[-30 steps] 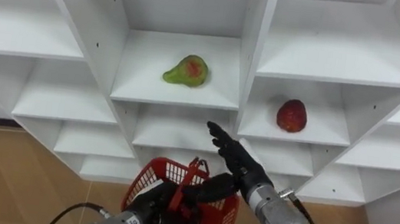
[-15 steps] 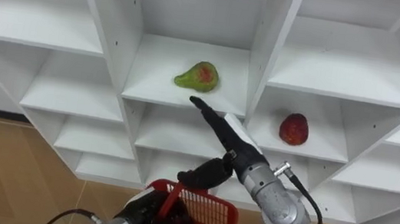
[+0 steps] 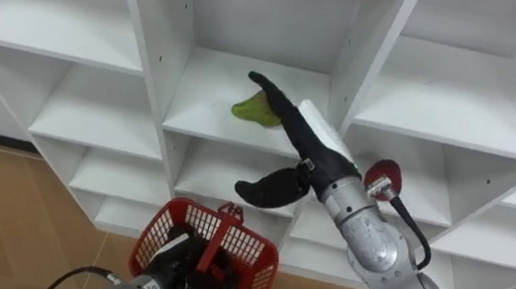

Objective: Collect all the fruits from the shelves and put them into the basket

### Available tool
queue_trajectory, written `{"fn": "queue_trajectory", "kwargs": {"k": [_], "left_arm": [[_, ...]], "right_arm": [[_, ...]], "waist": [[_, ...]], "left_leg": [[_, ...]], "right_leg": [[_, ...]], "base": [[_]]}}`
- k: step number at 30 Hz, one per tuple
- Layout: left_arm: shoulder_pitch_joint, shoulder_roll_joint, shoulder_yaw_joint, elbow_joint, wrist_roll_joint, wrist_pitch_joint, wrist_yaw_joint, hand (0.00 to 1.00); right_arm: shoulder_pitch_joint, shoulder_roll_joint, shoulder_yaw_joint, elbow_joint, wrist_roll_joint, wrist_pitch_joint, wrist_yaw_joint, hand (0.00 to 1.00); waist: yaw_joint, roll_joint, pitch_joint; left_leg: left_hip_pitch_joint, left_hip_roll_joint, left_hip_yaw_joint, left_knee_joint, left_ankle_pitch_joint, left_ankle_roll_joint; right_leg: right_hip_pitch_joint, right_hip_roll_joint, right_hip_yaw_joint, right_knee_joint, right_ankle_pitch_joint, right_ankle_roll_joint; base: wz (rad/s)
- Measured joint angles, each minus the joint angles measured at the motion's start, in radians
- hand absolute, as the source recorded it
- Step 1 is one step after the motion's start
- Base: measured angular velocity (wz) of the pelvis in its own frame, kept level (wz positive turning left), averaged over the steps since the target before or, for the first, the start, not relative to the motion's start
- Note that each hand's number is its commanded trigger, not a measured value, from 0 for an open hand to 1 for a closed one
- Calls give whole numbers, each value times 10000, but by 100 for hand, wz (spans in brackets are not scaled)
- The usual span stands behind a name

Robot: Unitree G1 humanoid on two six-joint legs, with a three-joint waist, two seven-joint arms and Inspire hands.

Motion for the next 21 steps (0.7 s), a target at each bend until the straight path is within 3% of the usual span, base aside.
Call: {"fn": "queue_trajectory", "kwargs": {"k": [5, 13, 21], "left_arm": [[10, 38, 36, 1, 138, 4, -6, 100], [161, 20, 123, 1, 406, 41, -16, 100], [173, 51, 192, 1, 398, 53, -11, 100]], "right_arm": [[2, -43, -2, -124, 22, 1, -26, 0], [-14, -94, -138, -172, 427, 1, -377, 0], [-491, -121, -482, 310, 405, 82, -480, 0]], "waist": [[27, -73, 3], [61, -382, -48], [236, -390, -5]], "left_leg": [[70, -2, -15, -8, 7, -10], [73, -21, -199, 14, 18, -25], [183, -17, -298, -1, 22, -33]], "right_leg": [[62, 15, 101, -7, -4, 2], [187, 11, -75, -132, -2, -5], [360, 11, -262, -157, -2, -4]], "base": [[0], [6], [5]]}}
